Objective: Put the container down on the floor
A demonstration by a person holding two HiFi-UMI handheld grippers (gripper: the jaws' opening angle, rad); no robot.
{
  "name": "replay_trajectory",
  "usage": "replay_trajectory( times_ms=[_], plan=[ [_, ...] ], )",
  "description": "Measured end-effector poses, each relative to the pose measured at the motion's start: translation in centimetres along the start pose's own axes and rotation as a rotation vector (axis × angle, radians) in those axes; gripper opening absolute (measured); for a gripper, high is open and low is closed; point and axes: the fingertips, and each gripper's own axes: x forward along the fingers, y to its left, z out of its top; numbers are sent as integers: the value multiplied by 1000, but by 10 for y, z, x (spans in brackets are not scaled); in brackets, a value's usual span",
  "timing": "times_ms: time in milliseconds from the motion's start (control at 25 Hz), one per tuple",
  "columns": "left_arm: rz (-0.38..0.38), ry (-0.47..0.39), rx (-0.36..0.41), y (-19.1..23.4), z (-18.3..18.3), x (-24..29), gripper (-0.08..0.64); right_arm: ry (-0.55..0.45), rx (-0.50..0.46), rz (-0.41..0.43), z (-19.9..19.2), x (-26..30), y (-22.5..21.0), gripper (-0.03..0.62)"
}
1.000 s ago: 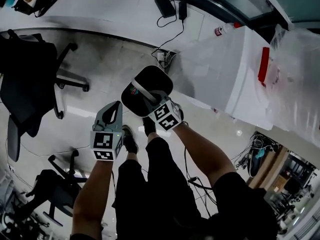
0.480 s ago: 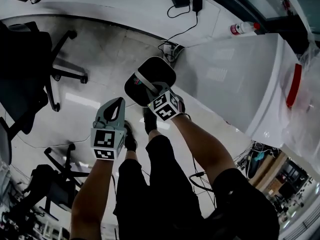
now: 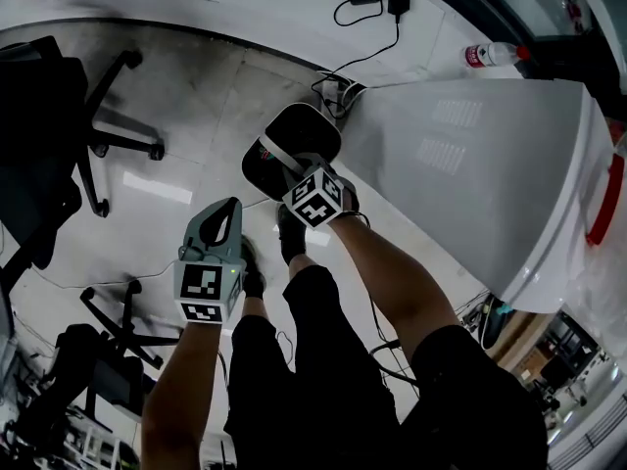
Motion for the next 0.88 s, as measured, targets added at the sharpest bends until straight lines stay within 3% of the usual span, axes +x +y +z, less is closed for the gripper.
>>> replay_trajectory(
  times_ms=[680, 880],
  plan=[
    [3, 12, -49, 3, -14, 33, 8, 55, -17, 16, -23, 36, -12, 41],
    [-6, 15, -112, -5, -13, 29, 8, 67, 15, 22, -19, 38, -12, 41]
  ],
)
